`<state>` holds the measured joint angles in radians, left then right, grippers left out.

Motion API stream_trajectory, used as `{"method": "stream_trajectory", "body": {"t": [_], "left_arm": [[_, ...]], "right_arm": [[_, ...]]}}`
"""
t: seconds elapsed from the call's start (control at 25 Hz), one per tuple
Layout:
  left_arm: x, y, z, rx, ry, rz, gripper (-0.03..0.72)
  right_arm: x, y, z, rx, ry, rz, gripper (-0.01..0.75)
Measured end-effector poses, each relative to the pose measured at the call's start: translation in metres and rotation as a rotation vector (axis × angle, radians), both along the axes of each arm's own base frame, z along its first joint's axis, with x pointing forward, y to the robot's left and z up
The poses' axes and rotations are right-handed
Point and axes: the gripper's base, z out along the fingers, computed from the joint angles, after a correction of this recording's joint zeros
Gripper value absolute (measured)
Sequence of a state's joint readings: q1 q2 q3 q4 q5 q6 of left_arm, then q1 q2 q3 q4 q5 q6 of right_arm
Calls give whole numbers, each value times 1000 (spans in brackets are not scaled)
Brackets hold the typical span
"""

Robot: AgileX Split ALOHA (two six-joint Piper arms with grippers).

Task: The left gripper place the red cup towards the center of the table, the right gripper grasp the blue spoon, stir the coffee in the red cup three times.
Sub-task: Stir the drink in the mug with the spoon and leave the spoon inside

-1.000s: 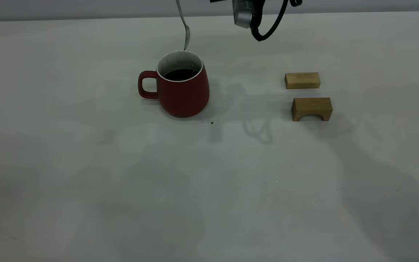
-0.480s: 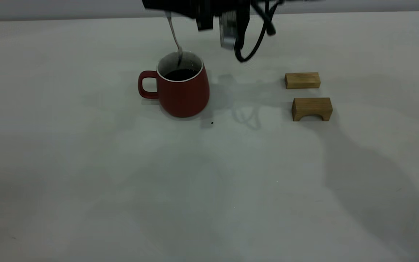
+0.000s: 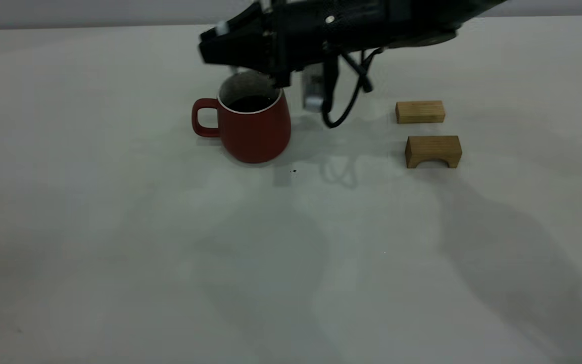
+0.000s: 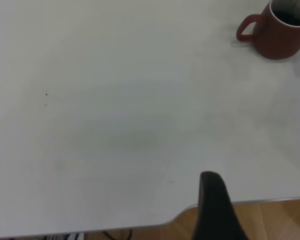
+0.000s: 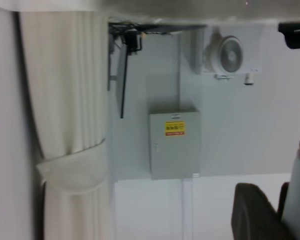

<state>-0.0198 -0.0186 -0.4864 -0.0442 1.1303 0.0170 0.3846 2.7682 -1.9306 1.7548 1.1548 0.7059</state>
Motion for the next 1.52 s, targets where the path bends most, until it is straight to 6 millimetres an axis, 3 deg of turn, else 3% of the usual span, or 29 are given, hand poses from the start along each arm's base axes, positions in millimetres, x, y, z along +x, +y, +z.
{"method": "stream_trajectory", "body": {"t": [0.2, 0.56, 0.8, 1.0, 1.32, 1.52], "left_arm": [[0, 0, 0, 0, 0, 0, 521], [0, 0, 0, 0, 0, 0, 521], [0, 0, 0, 1, 0, -1, 521], [0, 0, 0, 1, 0, -1, 521], [0, 0, 0, 1, 0, -1, 521], [0, 0, 0, 1, 0, -1, 521]], "right_arm": [[7, 10, -7, 14, -38, 15, 117], [32, -32, -3, -1, -81, -56, 117], [29, -34, -4, -54, -94, -7, 117], [20, -36, -6, -84, 25, -2, 117], [10, -10, -2, 0, 17, -22, 117], [16, -9, 0, -25, -71, -54, 117]]}}
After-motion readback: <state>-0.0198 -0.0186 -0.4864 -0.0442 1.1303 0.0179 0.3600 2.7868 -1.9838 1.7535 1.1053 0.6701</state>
